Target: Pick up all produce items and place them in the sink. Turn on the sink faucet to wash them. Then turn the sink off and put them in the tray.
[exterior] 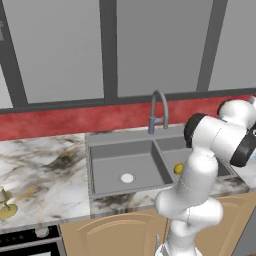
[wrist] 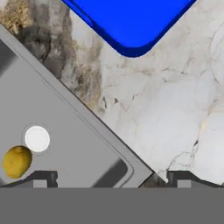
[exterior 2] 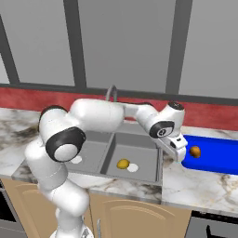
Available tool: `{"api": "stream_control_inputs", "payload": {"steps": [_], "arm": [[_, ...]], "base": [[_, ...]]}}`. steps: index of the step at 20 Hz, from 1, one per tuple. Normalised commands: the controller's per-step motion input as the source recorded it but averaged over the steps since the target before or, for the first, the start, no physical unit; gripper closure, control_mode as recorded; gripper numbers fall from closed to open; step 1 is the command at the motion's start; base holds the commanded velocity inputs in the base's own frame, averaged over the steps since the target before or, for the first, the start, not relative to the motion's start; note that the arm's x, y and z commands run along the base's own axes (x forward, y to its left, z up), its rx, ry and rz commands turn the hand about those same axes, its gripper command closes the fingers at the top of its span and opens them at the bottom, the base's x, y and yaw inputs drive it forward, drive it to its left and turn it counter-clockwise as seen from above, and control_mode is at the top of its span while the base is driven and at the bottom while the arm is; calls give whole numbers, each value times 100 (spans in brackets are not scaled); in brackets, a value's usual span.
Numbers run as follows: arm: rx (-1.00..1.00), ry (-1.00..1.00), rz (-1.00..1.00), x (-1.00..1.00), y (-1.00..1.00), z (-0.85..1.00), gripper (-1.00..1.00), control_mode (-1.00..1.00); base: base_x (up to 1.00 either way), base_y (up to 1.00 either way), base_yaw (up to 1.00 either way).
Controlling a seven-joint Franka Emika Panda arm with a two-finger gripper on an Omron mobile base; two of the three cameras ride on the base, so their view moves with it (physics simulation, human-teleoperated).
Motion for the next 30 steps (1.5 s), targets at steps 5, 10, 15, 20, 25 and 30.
{"api": "stream_control_inputs", "payload": {"steps": [5, 10, 15, 20, 25, 30], "arm": [[0, 23, 0, 0, 100, 0, -100, -100], [8, 28, 0, 10, 42, 0, -100, -100], [18, 27, 0, 36, 0, -1, -100, -100], [23, 20, 0, 33, 0, 0, -100, -100], [22, 2, -1, 6, 20, -45, -100, -100], [14, 0, -4, 20, 33, -31, -100, -100]], "base": [[0, 0, 0], [0, 0, 0], [0, 0, 0], [0, 0, 0], [0, 0, 0], [0, 0, 0]]}}
